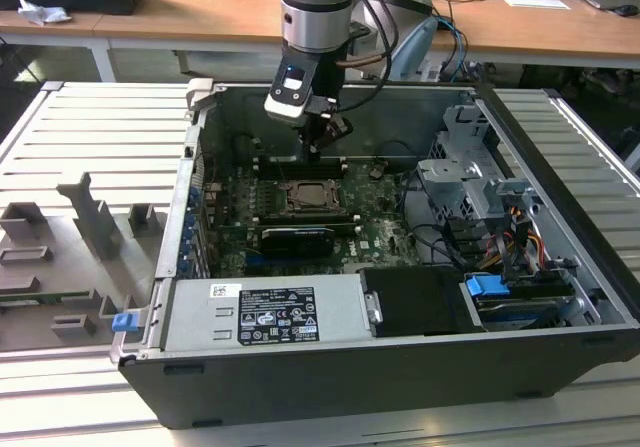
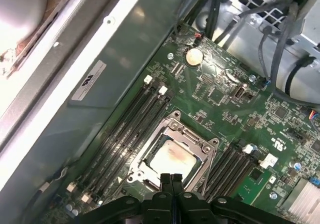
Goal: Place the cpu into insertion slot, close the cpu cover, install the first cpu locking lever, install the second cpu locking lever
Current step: 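Install the first cpu locking lever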
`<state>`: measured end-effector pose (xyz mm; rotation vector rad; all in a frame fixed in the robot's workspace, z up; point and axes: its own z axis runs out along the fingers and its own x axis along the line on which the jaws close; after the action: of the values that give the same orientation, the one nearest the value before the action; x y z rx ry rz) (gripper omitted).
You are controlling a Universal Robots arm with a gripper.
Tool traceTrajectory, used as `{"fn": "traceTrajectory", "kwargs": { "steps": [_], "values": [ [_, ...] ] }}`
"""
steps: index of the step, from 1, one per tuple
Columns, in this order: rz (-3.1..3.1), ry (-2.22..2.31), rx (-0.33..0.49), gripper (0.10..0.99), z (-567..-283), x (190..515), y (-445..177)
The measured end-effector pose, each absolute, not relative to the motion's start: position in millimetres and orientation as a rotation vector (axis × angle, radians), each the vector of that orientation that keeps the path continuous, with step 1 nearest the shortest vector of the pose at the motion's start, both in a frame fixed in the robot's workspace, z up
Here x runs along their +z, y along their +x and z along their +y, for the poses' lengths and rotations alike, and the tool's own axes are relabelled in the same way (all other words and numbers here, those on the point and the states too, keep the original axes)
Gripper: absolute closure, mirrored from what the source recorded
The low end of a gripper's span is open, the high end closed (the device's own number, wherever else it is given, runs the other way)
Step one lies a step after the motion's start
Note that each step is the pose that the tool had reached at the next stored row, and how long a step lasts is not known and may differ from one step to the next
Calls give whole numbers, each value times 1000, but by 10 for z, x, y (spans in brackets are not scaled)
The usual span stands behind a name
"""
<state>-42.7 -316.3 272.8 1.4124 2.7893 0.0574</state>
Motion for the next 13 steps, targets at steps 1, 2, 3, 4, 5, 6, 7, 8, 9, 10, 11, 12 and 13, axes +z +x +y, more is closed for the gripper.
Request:
{"fn": "traceTrajectory", "kwargs": {
  "steps": [1,2,3,4,5,6,7,8,9,10,11,12,13],
  "values": [
    [2798,1395,56,980,-3164,2728,-427],
    [2807,1377,55,980,-3164,2729,-427],
    [2822,1346,55,980,-3163,2729,-428],
    [2846,1295,56,980,-3162,2728,-427],
    [2868,1247,56,980,-3162,2728,-427],
    [2877,1226,55,980,-3163,2728,-427],
    [2884,1210,55,980,-3163,2728,-427],
    [2891,1195,55,980,-3163,2728,-427],
    [2896,1184,55,980,-3163,2728,-427],
    [2902,1169,55,980,-3163,2728,-427],
    [2905,1161,55,980,-3163,2727,-427],
    [2909,1151,55,980,-3163,2727,-424],
    [2915,1137,55,980,-3163,2726,-416]
  ]
}}
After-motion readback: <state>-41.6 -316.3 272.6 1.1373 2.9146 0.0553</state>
